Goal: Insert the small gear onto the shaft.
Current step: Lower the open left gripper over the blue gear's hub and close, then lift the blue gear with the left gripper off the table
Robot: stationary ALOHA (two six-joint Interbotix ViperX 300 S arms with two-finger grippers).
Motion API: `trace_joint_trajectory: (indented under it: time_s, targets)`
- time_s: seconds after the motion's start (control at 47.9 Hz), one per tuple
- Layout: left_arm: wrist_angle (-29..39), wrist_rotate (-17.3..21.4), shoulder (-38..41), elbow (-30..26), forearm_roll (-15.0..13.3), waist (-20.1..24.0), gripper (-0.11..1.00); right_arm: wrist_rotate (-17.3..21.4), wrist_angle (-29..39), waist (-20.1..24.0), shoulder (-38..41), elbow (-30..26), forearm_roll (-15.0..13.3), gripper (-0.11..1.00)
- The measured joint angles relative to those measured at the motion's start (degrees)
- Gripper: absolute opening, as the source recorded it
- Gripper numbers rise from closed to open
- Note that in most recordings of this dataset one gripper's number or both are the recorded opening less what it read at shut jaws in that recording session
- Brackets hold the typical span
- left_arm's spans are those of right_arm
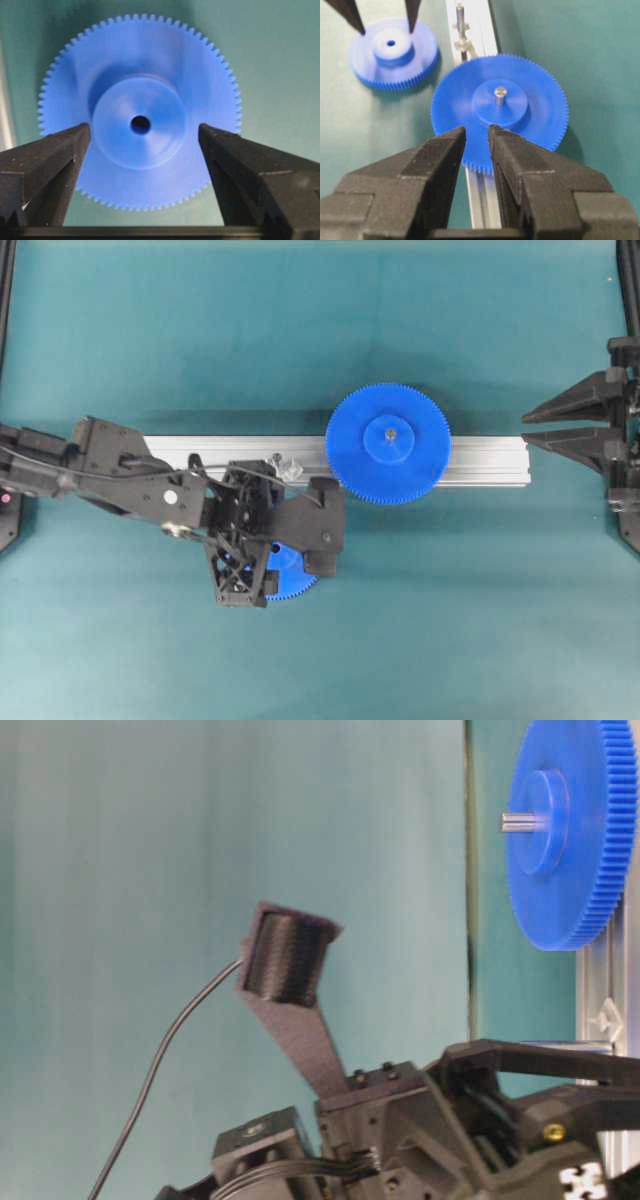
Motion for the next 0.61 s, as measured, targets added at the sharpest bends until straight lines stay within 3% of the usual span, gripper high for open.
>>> trace_joint_trajectory:
  time_s: [0.606]
  targets:
    - [0.09,0.18,1.76,-0.26,0.35,0.00,0.90,0.09,0.88,0.00,-1.58,0.18,0.00,0.38]
